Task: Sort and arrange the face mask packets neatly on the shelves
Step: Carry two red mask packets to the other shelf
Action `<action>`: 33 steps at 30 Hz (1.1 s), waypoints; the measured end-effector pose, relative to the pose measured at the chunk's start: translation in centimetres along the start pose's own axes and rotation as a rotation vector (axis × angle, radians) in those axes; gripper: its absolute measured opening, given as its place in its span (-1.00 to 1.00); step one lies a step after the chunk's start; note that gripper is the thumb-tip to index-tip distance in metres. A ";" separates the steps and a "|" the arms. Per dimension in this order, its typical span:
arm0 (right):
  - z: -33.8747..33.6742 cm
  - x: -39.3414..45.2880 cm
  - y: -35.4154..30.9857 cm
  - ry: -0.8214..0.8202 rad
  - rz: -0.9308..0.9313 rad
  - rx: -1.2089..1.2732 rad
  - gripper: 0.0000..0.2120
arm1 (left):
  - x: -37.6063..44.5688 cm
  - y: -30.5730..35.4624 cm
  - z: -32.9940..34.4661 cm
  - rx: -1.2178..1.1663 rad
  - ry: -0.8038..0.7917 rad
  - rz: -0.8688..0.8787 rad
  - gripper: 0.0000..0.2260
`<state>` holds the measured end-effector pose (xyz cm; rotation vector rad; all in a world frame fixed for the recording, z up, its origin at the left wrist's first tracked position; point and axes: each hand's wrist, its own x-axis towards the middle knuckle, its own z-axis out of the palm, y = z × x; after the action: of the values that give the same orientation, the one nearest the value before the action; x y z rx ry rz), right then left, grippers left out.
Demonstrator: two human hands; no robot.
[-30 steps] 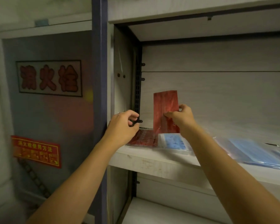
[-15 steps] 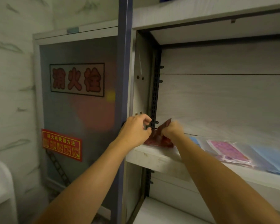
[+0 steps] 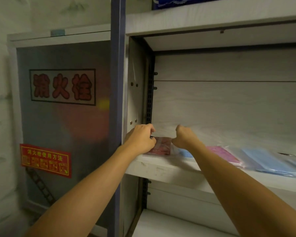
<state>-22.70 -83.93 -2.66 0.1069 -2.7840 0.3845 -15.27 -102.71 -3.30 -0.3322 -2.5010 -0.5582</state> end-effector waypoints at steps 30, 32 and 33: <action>-14.8 -21.0 23.2 -0.020 0.277 -0.435 -0.71 | -0.1 24.5 9.1 0.085 -0.248 0.388 -0.68; -15.8 -22.5 24.8 -0.032 0.277 -0.443 -0.74 | -1.0 27.3 9.3 0.069 -0.250 0.398 -0.69; -16.4 -23.3 25.7 -0.041 0.281 -0.444 -0.75 | -1.5 28.7 9.5 0.070 -0.252 0.408 -0.70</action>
<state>1.30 -54.05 -1.90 -0.3857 -2.8536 -0.1800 -8.57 -73.17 -2.26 -0.9086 -2.5753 -0.2754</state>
